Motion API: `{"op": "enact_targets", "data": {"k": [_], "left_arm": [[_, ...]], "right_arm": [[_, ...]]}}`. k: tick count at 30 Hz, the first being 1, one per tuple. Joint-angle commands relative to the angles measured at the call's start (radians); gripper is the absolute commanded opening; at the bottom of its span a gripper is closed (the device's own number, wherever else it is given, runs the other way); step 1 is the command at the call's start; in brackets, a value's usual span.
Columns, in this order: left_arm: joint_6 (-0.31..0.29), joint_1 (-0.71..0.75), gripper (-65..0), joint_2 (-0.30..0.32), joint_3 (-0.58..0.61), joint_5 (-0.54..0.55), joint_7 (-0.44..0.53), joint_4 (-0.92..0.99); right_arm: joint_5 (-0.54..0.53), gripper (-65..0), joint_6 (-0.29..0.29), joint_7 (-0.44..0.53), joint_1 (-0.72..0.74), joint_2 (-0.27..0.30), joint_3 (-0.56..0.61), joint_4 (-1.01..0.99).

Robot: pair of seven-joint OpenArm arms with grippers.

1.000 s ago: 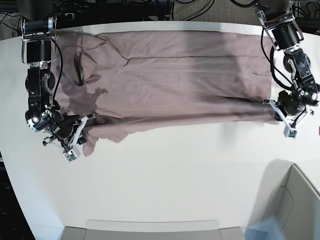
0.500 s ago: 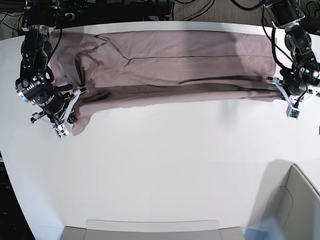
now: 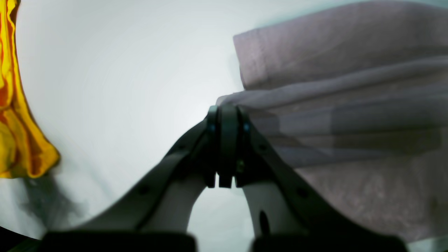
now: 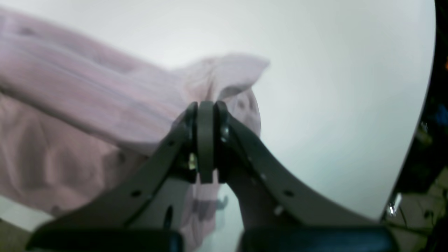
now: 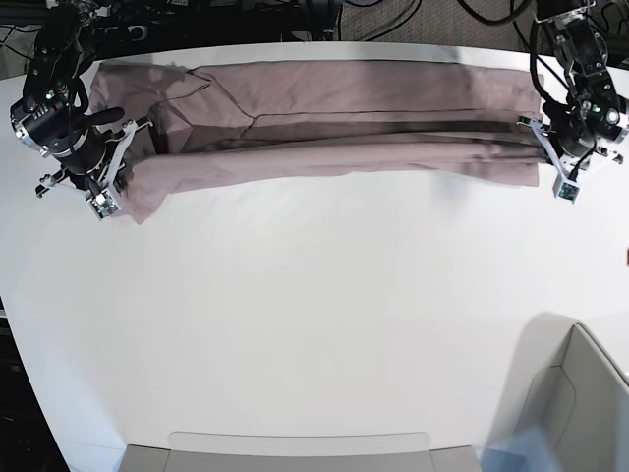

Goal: Fold the T-shirt properly
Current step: 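Lift the grasped edge and fold it over toward the first fold, then lay the folded strip down and open both grippers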

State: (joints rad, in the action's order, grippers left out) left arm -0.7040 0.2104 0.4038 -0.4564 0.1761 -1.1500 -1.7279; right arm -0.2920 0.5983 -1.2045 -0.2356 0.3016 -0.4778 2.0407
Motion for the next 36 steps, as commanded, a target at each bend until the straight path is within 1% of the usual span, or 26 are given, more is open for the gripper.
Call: {"op": "enact_targets", "data": {"k": [1, 8, 11, 19, 20, 21, 23, 24, 25, 27, 29, 30, 33, 36], "left_arm": [[0.006, 0.002, -65.0, 0.004, -0.009, -0.014, 0.009, -0.019], [0.006, 0.054, -65.0, -0.044, -0.008, -0.014, 0.014, -0.019], [0.006, 0.063, -65.0, -0.047, -0.008, -0.014, 0.014, -0.019], [0.006, 0.088, -65.0, -0.047, -0.011, -0.014, 0.009, -0.019], [0.006, 0.103, -65.0, -0.047, -0.011, -0.013, 0.014, -0.021], [0.006, 0.111, -61.1, -0.047, -0.011, -0.008, 0.014, -0.028], [0.006, 0.119, -53.1, -0.046, -0.012, 0.050, 0.014, -0.056], [0.006, 0.125, -50.2, -0.041, -0.015, 0.106, 0.014, -0.068], [0.006, 0.136, -49.6, -0.039, -0.029, 0.155, 0.014, -0.071], [0.006, 0.140, -51.1, -0.038, -0.098, 0.268, 0.001, -0.068], [0.006, 0.140, -51.7, -0.038, -0.155, 0.345, 0.001, -0.048], [0.006, 0.140, -51.7, -0.036, -0.172, 0.363, 0.001, -0.036], [0.006, 0.140, -51.7, 0.004, -0.186, 0.385, 0.001, 0.006], [0.006, 0.140, -51.7, 0.005, -0.184, 0.386, 0.001, 0.039]], "right_arm": [[0.014, -65.0, 0.018, -0.001, -0.014, 0.015, -0.012, 0.013], [0.017, -65.0, 0.019, 0.051, -0.132, 0.012, -0.019, 0.010], [0.017, -65.0, 0.019, 0.068, -0.152, 0.011, -0.019, 0.010], [0.017, -65.0, 0.022, 0.062, -0.152, 0.009, -0.012, 0.008], [0.017, -61.0, 0.022, 0.062, -0.152, 0.009, -0.011, 0.008], [0.015, -56.9, 0.022, 0.062, -0.152, 0.009, -0.011, 0.008], [0.015, -49.8, 0.022, 0.067, -0.152, 0.009, -0.011, 0.008], [0.014, -46.5, 0.024, 0.067, -0.152, 0.009, -0.011, 0.007], [0.014, -44.4, 0.025, 0.067, -0.152, 0.009, -0.009, 0.007], [0.014, -40.8, 0.025, 0.067, -0.149, 0.009, -0.009, 0.007], [0.012, -40.1, 0.025, 0.067, -0.146, 0.009, -0.002, 0.007], [0.012, -40.1, 0.025, 0.067, -0.146, 0.009, 0.008, 0.007], [0.012, -40.1, 0.025, 0.067, -0.146, 0.012, 0.026, 0.001], [0.012, -40.1, 0.025, 0.068, -0.143, 0.012, 0.026, -0.031]]}}
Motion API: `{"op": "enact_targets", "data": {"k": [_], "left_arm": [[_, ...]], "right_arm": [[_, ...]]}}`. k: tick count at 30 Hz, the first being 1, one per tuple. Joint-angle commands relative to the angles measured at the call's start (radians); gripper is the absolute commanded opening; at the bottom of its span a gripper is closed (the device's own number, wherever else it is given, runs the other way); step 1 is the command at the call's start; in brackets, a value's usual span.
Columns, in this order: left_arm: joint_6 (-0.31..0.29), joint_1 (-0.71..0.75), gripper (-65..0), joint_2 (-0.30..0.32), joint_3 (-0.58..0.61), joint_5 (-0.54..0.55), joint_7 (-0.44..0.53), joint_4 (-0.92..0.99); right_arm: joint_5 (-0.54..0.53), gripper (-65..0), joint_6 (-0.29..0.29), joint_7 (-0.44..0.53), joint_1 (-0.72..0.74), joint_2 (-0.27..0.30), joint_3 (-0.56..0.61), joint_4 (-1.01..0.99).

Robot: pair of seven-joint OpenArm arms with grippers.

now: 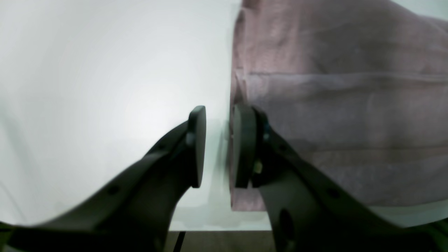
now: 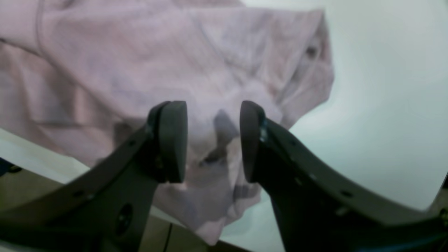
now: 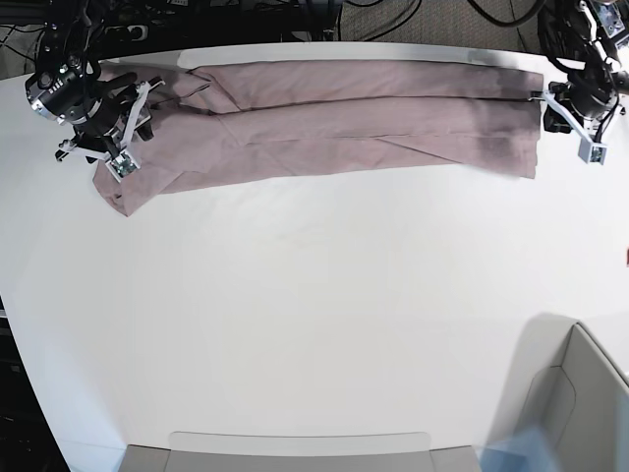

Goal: Fold the T-shirt properly
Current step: 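Lay the folded strip down and open both grippers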

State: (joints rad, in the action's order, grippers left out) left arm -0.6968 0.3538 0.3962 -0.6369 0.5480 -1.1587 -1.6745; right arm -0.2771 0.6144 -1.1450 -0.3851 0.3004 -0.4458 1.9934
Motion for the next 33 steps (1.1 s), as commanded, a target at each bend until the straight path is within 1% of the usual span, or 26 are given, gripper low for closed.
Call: {"op": "enact_targets", "data": {"k": [1, 2, 7, 10, 12, 15, 18, 21, 23, 27, 31, 33], "left_arm": [[-0.001, -0.003, -51.7, 0.013, -0.004, 0.017, 0.010, -0.009], [-0.001, -0.003, -51.7, 0.013, -0.004, 0.027, 0.010, -0.006], [-0.001, 0.004, -51.7, 0.019, -0.010, 0.143, 0.010, 0.010], [-0.001, 0.004, -51.7, 0.019, -0.010, 0.177, -0.007, 0.003], [-0.001, 0.004, -51.7, 0.020, -0.010, 0.169, -0.025, 0.003], [-0.001, 0.000, -51.7, 0.019, -0.004, 0.137, -0.027, 0.027], [-0.001, -0.005, -51.7, 0.014, -0.002, 0.077, -0.022, 0.089], [-0.001, -0.003, -51.7, 0.019, -0.002, 0.059, 0.027, 0.135], [-0.001, 0.001, -51.7, 0.019, -0.001, 0.062, 0.041, 0.164], [-0.001, 0.003, -51.7, 0.019, 0.088, 0.067, 0.050, 0.172], [-0.001, 0.004, -51.7, 0.014, 0.206, 0.128, 0.053, 0.192], [-0.001, 0.003, -51.7, 0.014, 0.243, 0.131, 0.081, 0.231]], "right_arm": [[-0.003, -40.1, 0.009, 0.009, 0.011, 0.015, -0.006, 0.007], [-0.003, -40.1, 0.009, 0.009, 0.016, 0.015, -0.005, 0.000], [-0.003, -40.1, 0.009, 0.009, 0.019, 0.016, -0.005, -0.001], [-0.003, -40.1, 0.009, 0.009, 0.021, 0.018, -0.005, -0.001], [-0.003, -40.1, 0.009, 0.009, 0.021, 0.018, -0.005, -0.001], [-0.003, -40.1, 0.009, 0.009, 0.021, 0.018, -0.005, -0.001], [-0.003, -40.1, 0.009, 0.009, 0.021, 0.018, -0.005, -0.001], [-0.003, -40.1, 0.011, 0.009, 0.021, 0.016, -0.005, -0.001], [-0.003, -40.1, 0.011, 0.009, 0.021, 0.018, -0.005, -0.001], [-0.003, -40.1, 0.011, 0.009, 0.021, 0.018, -0.005, -0.001], [-0.003, -40.1, 0.011, 0.009, 0.021, 0.020, -0.005, -0.001], [-0.003, -40.1, 0.011, 0.009, 0.021, 0.020, -0.006, -0.001]]}}
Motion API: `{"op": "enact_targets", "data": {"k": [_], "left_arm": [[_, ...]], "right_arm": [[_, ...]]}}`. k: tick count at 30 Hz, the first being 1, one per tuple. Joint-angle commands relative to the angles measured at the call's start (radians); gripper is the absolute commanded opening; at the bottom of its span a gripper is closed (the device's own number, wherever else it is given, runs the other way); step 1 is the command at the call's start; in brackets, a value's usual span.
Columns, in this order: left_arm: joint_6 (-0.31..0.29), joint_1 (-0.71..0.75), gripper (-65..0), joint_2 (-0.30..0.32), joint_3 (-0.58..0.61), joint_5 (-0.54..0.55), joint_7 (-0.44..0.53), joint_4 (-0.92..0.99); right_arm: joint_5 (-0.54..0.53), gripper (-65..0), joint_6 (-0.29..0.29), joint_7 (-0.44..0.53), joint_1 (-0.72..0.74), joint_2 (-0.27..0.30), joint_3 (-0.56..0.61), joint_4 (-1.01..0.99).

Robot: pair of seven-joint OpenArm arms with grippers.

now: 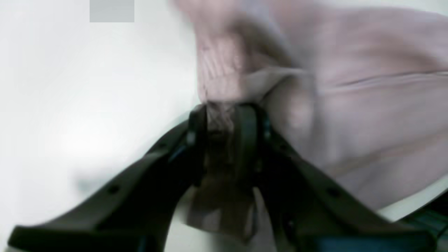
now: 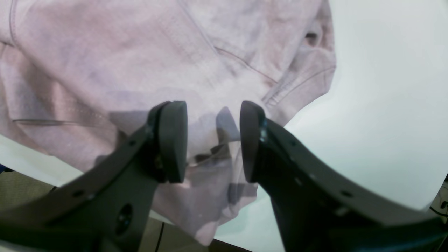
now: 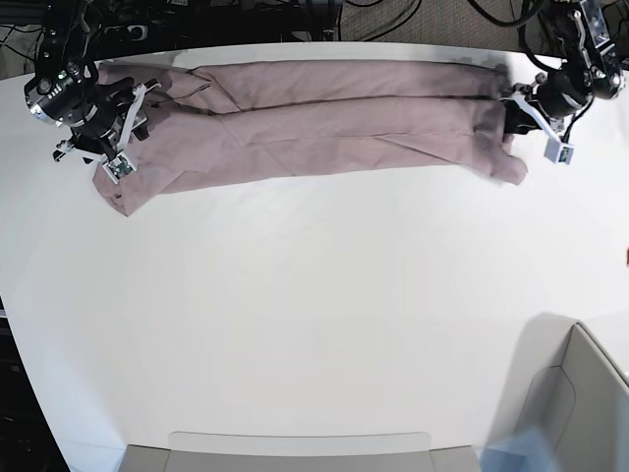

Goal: Fold the T-shirt properly
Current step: 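Lay the folded strip down and open both grippers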

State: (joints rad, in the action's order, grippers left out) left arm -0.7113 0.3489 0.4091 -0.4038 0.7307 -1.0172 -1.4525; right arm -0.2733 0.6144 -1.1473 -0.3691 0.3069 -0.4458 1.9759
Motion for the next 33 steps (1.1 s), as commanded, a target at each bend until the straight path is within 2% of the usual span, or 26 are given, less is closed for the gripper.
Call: {"op": "enact_targets", "data": {"k": [1, 4, 7, 9, 17, 20, 29, 33], "left_arm": [[0.013, 0.008, -51.7, 0.003, 0.026, -0.052, -0.038, 0.034], [0.013, 0.002, -54.7, 0.007, 0.079, -0.055, 0.016, 0.126], [0.013, 0.000, -65.0, 0.037, 0.078, -0.056, 0.034, 0.180], [0.013, 0.000, -65.0, 0.050, 0.061, -0.058, 0.041, 0.229], [0.013, 0.000, -65.0, 0.129, -0.155, -0.058, 0.054, 0.261], [0.013, -0.014, -65.0, 0.144, -0.177, -0.056, 0.051, 0.261], [0.013, -0.041, -65.0, 0.136, -0.183, -0.052, 0.045, 0.152], [0.013, -0.041, -65.0, 0.129, -0.260, -0.050, -0.045, 0.057]], "right_arm": [[-0.007, -40.1, 0.011, 0.011, 0.005, 0.013, -0.006, 0.017], [-0.004, -40.1, 0.011, 0.011, 0.003, 0.013, -0.012, 0.017], [-0.002, -40.1, 0.011, 0.011, 0.002, 0.018, -0.014, 0.017], [-0.002, -40.1, 0.011, 0.011, 0.003, 0.024, -0.014, 0.017], [-0.002, -40.1, 0.011, 0.011, 0.022, 0.022, -0.014, 0.017], [-0.002, -40.1, 0.011, 0.011, 0.026, 0.019, -0.015, 0.017], [-0.002, -40.1, 0.011, 0.011, 0.026, 0.019, -0.015, 0.018], [-0.002, -40.1, 0.011, 0.011, 0.026, 0.019, -0.015, 0.020]]}}
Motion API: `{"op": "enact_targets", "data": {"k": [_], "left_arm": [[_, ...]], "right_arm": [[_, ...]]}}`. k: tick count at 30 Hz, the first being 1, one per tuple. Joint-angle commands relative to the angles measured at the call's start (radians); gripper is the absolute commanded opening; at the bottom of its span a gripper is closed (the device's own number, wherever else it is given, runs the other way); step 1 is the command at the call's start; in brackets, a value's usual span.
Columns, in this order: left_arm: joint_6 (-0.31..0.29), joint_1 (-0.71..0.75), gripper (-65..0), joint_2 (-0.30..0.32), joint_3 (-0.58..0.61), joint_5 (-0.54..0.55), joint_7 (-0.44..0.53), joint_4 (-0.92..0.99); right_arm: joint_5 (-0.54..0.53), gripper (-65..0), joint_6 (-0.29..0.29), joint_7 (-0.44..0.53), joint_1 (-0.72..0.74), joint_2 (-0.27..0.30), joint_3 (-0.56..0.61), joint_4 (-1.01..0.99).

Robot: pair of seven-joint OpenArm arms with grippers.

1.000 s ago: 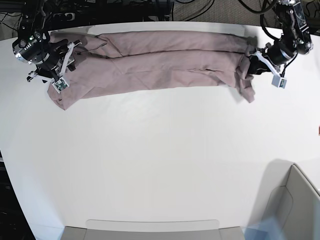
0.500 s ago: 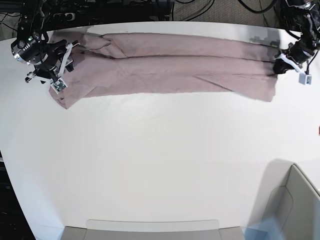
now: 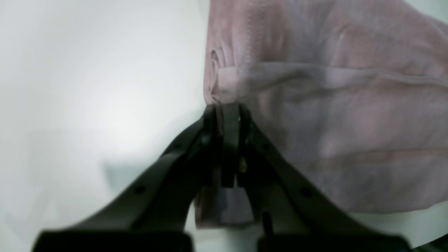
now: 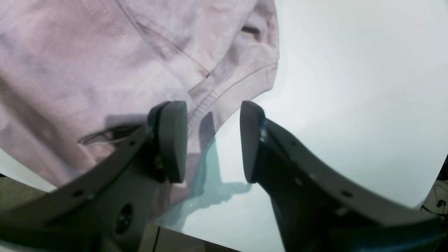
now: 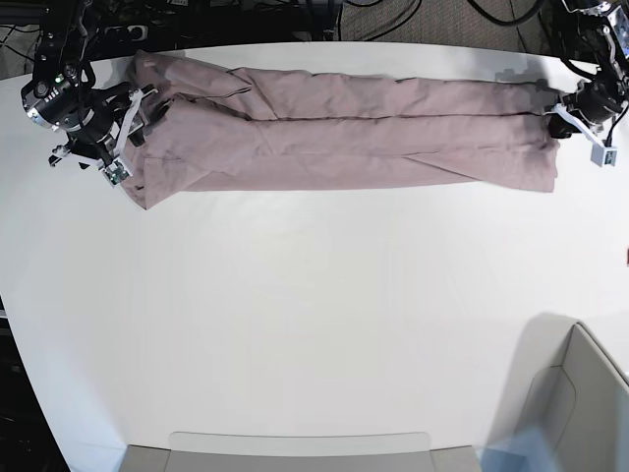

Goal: Fold the T-shirt properly
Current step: 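Lay the folded strip down and open both grippers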

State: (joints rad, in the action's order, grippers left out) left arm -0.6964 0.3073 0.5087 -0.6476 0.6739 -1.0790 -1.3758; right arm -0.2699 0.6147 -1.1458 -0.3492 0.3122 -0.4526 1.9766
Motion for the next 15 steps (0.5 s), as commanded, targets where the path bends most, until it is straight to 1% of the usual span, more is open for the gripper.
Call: {"op": "enact_targets", "data": {"k": [1, 4, 6, 10, 15], "left_arm": [[-0.002, 0.000, -65.0, 0.012, -0.051, 0.007, -0.010, -0.052], [-0.002, 0.000, -65.0, -0.020, -0.125, 0.007, -0.077, -0.161], [-0.002, 0.000, -65.0, -0.038, -0.140, 0.007, -0.128, -0.238], [-0.002, -0.001, -65.0, -0.074, -0.139, 0.007, -0.180, -0.354], [-0.002, 0.002, -65.0, -0.158, -0.119, 0.008, -0.226, -0.475]], "right_arm": [[-0.006, -40.1, 0.011, 0.010, 0.005, 0.014, -0.008, 0.019], [-0.006, -40.1, 0.011, 0.010, 0.006, 0.014, -0.008, 0.019], [-0.006, -40.1, 0.011, 0.010, 0.006, 0.014, -0.008, 0.019], [-0.006, -40.1, 0.011, 0.010, 0.006, 0.014, -0.008, 0.019], [-0.006, -40.1, 0.011, 0.010, 0.006, 0.014, -0.008, 0.017]]}}
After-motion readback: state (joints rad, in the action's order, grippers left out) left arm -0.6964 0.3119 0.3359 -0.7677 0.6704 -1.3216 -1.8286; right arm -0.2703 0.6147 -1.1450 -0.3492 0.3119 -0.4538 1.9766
